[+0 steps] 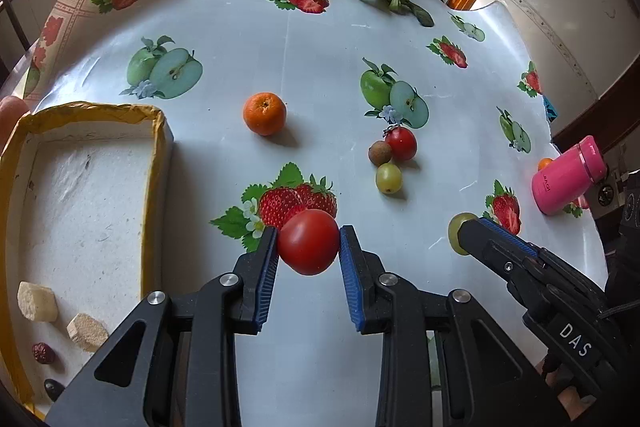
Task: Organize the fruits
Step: 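Grasp the red tomato with the left tool while the right tool grasps the green grape, then carry the red tomato into the tray with the left tool while the right tool carries the grape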
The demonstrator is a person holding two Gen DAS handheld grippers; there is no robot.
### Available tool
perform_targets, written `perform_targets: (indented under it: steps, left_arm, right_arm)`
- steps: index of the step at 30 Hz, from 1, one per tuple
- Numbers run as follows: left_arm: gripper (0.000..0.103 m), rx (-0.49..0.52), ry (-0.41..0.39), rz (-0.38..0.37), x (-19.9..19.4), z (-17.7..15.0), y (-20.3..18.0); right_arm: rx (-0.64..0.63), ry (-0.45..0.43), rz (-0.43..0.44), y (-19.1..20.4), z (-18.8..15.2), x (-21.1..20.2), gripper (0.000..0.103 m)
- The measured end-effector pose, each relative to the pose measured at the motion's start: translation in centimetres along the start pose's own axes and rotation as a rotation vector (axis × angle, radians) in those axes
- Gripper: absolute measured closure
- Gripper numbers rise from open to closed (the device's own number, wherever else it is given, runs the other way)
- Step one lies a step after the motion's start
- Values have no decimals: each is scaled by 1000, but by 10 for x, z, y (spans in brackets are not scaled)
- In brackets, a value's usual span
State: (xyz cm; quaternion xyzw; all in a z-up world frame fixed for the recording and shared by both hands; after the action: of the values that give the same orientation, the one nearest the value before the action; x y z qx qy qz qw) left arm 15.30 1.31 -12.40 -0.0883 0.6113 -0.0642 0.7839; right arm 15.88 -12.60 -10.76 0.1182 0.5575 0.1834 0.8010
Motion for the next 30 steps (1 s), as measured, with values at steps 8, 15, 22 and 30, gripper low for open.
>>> perform_targets:
  steps: [8,15,22,30]
  left_arm:
    - [75,-39,-30,7,-29,-17,23]
    - [75,-54,-50,1,-49,-30,37]
    - [75,-70,-62,11,-62,-43,54]
    - [75,-109,-78,26,-75,-54,83]
  right_arm:
    - [-64,2,12,39,-19,-11,81]
    - [-113,9,12,69,-37,-15,80]
    - [-156,14,20,95,-47,-16,80]
    - [-202,26,34,125,-55,-10,81]
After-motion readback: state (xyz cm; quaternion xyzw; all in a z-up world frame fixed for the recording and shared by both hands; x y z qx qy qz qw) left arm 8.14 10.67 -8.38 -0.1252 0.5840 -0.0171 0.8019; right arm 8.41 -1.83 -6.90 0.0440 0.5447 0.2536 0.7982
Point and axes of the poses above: each gripper's, at about its wrist camera, not at the fingertips, and x roughly the way its jaws point, y to its left, z to its top, the point moved 8 cm from there along x, roughly the way its jaws point, and after that the axes turned 11 degrees about y, right-handed, at the moved point
